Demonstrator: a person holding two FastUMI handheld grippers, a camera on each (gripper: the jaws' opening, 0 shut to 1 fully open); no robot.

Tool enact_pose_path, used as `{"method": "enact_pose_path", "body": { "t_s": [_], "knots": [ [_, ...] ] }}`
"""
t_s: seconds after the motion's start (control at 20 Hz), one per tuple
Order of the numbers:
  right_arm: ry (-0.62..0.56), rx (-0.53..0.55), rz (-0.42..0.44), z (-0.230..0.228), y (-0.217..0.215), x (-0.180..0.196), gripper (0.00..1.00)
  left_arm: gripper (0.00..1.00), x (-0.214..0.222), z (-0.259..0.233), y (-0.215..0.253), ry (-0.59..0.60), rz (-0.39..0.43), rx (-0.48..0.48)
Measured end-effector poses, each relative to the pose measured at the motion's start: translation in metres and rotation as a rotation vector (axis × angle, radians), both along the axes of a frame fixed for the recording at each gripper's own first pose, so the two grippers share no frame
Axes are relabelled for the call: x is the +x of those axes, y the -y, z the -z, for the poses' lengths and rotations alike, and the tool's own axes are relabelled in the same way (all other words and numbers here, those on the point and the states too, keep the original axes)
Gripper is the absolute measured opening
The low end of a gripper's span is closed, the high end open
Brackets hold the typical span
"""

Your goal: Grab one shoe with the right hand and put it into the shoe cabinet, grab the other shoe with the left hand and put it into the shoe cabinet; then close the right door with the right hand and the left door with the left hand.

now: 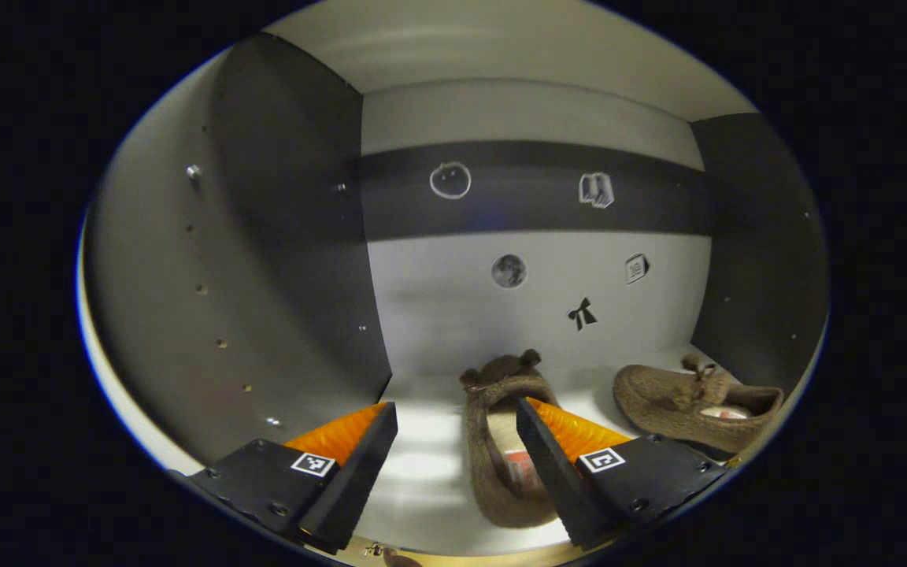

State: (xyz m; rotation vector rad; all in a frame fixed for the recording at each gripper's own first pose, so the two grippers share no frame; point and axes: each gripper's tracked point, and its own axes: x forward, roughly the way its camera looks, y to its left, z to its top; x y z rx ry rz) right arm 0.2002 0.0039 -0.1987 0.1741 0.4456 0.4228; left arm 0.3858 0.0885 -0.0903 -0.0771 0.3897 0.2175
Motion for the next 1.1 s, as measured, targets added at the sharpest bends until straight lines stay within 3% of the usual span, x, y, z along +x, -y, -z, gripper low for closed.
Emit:
{"method": "enact_pose_path", "body": {
  "t_s": [0.3, 0.6, 0.8, 0.95, 1.1],
  "knots": [
    [0.149, -0.034, 0.058, -0.059, -0.005, -0.063, 0.99, 0.97, -0.11, -0.068, 0.059, 0.149, 0.177, -0.076],
    [0.325, -0.084, 0.129, -0.144, 0.005, -0.146, 0.99, 0.99, -0.246, -0.11, 0.089, 0.239, 0.338, -0.017],
    [0.347, -0.086, 0.301, -0.179, 0.062, -0.19, 0.94, 0.97, -0.296, -0.122, 0.096, 0.323, 0.384, -0.098],
    [0.389, -0.176, 0.424, -0.201, 0.124, -0.221, 0.98, 0.97, -0.318, -0.131, 0.096, 0.352, 0.39, -0.196],
    [0.383, -0.194, 0.503, -0.212, 0.179, -0.225, 0.98, 0.98, -0.328, -0.136, 0.084, 0.36, 0.367, -0.216]
  ]
}}
